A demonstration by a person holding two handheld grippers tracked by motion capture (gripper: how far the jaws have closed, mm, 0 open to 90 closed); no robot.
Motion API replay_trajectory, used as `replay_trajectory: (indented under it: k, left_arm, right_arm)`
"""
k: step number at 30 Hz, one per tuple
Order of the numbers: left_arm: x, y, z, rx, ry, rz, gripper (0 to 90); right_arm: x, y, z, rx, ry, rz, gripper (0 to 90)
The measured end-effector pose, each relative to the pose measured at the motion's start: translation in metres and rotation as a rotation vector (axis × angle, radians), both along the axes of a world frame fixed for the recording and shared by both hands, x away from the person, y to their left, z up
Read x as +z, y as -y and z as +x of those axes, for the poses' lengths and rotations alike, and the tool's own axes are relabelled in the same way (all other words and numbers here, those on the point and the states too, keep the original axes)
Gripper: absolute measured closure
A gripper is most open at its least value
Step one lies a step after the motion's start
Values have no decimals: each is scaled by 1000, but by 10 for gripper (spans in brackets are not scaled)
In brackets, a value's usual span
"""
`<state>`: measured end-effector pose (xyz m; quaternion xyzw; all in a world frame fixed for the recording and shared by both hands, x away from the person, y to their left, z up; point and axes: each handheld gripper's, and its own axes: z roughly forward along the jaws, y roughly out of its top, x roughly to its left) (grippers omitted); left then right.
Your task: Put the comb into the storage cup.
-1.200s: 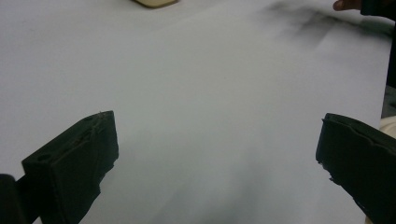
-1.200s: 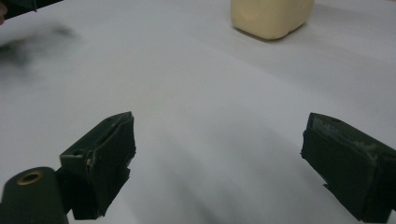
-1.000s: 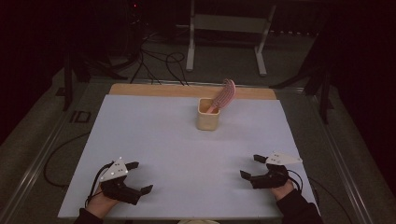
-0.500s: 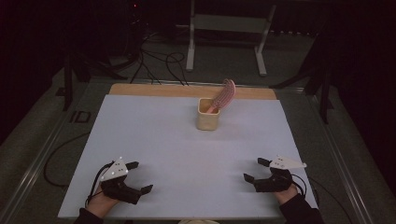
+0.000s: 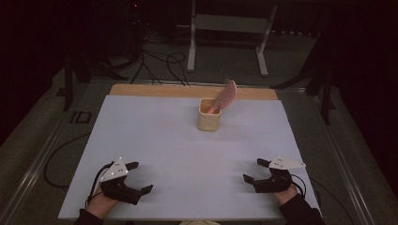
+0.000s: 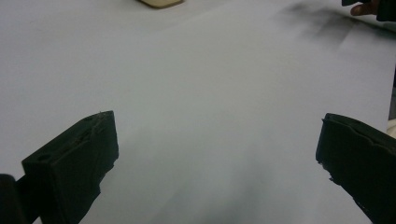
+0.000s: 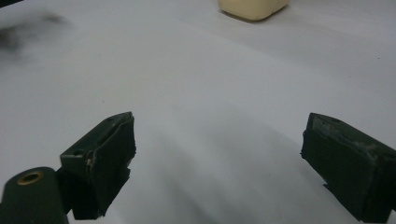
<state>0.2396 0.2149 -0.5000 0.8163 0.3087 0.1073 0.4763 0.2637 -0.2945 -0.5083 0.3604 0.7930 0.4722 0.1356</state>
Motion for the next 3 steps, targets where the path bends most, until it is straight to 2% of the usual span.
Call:
replay_trajectory:
  k: [3]
  left_arm:
    - [0,0,0,0,-1,-1,1]
  right_arm:
    - [0,0,0,2,2,3,99]
